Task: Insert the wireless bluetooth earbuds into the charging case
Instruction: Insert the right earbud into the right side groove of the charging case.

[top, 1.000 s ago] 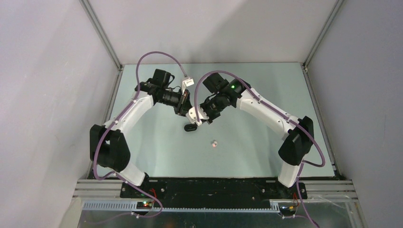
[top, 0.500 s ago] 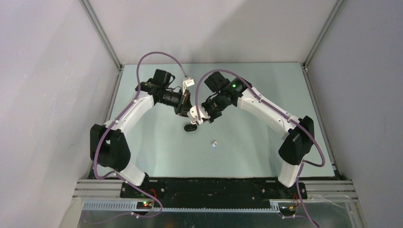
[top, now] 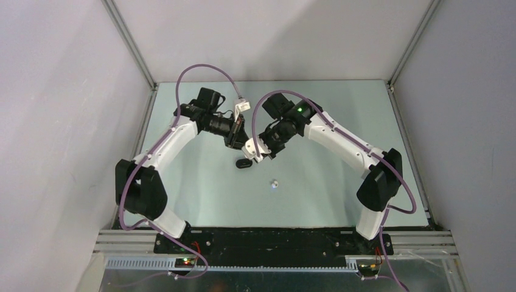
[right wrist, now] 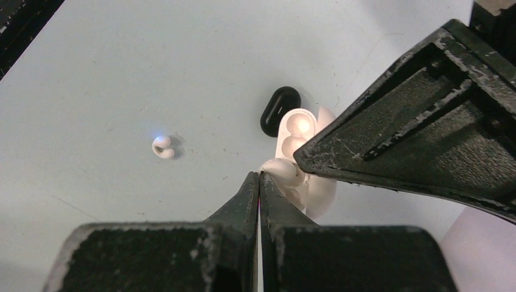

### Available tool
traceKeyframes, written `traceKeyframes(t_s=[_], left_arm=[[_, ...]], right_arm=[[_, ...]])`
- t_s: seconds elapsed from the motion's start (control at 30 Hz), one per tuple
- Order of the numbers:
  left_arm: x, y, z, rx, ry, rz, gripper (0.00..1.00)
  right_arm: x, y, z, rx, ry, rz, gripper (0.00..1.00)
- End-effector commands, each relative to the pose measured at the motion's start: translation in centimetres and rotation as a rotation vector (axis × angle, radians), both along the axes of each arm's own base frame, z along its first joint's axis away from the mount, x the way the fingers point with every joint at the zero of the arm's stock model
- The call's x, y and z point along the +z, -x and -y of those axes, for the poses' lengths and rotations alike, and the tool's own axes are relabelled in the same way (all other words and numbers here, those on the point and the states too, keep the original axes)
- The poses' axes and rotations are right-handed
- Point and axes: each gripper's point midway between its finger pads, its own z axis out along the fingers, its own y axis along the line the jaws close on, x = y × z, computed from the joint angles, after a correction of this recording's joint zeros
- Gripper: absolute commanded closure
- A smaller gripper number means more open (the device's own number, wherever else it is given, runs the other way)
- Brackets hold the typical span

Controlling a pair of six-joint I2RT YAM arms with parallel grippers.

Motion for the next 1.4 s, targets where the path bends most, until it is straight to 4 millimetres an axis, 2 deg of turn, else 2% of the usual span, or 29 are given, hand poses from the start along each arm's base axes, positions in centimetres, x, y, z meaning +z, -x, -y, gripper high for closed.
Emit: traceKeyframes(t_s=[0.0, 0.17, 0.4, 0.8, 1.0, 1.37], left_arm=[[2.4, 0.4, 0.9, -0.064, 0.062, 0.065, 1.0], [2.4, 0.6, 1.0, -0.079, 0.05, 0.083, 1.0], [2.2, 0.9, 1.0, -0.096, 0.03, 0.096, 1.0], [2.1, 1.1, 1.2, -0.115, 0.028, 0.1, 1.0], [2.2, 0.9, 1.2, -0.117, 0.029, 0.103, 1.0], [2.1, 0.9, 1.1, -0.117, 0.023, 0.109, 1.0]], right_arm=[[1.3, -0.2, -0.1, 0.052, -0.022, 0.051, 1.0], [0.9, -0.5, -0.2, 0.055, -0.007, 0.049, 1.0], [1.8, -1.0, -0.1, 0.033, -0.019, 0.055, 1.0], [1.9, -2.3, -0.1, -0.012, -0.029, 0.092, 1.0], [1.7, -1.2, -0.1, -0.003, -0.024, 0.041, 1.0], [1.8, -0.5, 0.1, -0.038, 0.004, -0.084, 1.0]])
